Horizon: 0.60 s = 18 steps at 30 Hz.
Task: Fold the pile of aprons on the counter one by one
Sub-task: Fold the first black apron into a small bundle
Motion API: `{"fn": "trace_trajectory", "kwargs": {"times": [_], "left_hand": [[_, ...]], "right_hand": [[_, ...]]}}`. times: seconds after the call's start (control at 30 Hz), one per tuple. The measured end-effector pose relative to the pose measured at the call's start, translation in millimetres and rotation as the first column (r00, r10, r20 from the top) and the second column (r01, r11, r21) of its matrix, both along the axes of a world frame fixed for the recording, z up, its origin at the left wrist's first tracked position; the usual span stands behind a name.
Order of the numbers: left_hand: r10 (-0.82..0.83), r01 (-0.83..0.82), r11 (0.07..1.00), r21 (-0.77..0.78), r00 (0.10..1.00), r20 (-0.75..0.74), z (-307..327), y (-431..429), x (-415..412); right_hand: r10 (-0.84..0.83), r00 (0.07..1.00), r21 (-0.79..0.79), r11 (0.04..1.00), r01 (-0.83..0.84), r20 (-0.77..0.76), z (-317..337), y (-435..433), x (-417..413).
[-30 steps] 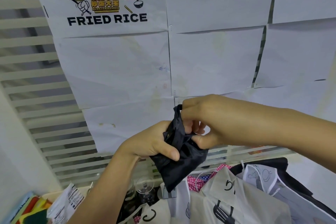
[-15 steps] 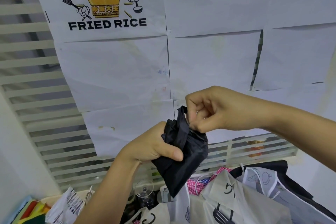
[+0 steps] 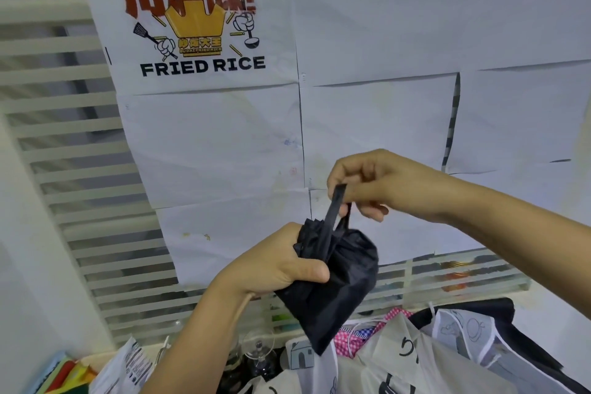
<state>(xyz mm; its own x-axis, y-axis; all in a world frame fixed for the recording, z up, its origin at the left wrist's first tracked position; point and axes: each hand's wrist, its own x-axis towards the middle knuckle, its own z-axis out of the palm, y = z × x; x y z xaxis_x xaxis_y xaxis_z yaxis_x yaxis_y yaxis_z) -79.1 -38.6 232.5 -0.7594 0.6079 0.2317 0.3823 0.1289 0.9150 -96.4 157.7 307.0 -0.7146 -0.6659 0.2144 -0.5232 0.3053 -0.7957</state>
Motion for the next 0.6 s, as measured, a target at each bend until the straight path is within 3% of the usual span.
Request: {"fn": "trace_trajectory", "kwargs": {"times": [0.1, 0.3, 0.6], "left_hand": [[0.115, -0.112, 0.993, 0.040, 0.990, -0.080, 2, 3, 4], [0.482, -0.452, 0.867, 0.208, 0.868, -0.122, 8, 6, 15], [0.582, -0.538, 0.811, 0.230, 0.782, -0.223, 11, 8, 34]], "right_hand": [[-0.050, 0.973, -0.213, 0.972, 0.099, 0.223, 3, -9, -9], [0.036, 0.949, -0.526, 0.838, 0.142, 0.314, 9, -17, -14], [0.009, 0.882, -0.580, 0.756, 0.302, 0.471, 1, -37, -20]]}}
